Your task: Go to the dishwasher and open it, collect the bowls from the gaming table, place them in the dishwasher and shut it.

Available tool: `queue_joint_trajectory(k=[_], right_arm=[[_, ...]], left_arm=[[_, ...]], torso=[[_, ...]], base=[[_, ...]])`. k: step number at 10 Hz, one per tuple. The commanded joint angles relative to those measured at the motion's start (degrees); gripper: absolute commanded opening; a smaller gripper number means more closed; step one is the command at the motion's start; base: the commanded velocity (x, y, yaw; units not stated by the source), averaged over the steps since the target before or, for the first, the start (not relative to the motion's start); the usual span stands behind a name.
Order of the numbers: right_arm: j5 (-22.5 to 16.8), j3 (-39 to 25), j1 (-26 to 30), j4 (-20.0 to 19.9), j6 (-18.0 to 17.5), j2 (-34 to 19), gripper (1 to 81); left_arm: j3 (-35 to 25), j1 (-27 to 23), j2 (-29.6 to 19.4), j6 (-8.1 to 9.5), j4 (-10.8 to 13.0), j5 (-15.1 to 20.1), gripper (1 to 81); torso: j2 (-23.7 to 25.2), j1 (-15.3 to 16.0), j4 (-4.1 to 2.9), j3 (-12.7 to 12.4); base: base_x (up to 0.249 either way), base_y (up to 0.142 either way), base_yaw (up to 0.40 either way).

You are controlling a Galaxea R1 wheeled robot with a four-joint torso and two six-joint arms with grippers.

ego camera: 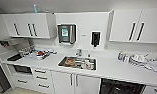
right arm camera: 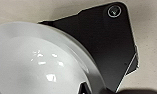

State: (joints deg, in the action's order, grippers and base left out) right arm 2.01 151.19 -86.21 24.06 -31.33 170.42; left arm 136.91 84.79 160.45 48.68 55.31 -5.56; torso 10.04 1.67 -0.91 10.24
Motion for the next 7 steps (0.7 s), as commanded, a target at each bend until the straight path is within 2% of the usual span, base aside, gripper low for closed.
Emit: queue_joint_trajectory(k=[1, 7], right_arm=[[-0.61, -1.34, 2.75, 0.8, 0.22, 1.17, 1.0], [-0.52, -1.34, 2.75, 0.81, 0.3, 1.26, 1.0]], left_arm=[[-0.77, -2.91, -1.01, 0.1, 0.33, 1.52, 1.0], [-0.77, -2.91, -1.01, 0.1, -0.03, 1.52, 1.0]], torso=[[0.0, 0.0, 0.0, 0.0], [0.02, -0.02, 0.0, 0.0]], base=[[0.0, 0.0, -0.307], [0.0, 0.0, -0.312]])
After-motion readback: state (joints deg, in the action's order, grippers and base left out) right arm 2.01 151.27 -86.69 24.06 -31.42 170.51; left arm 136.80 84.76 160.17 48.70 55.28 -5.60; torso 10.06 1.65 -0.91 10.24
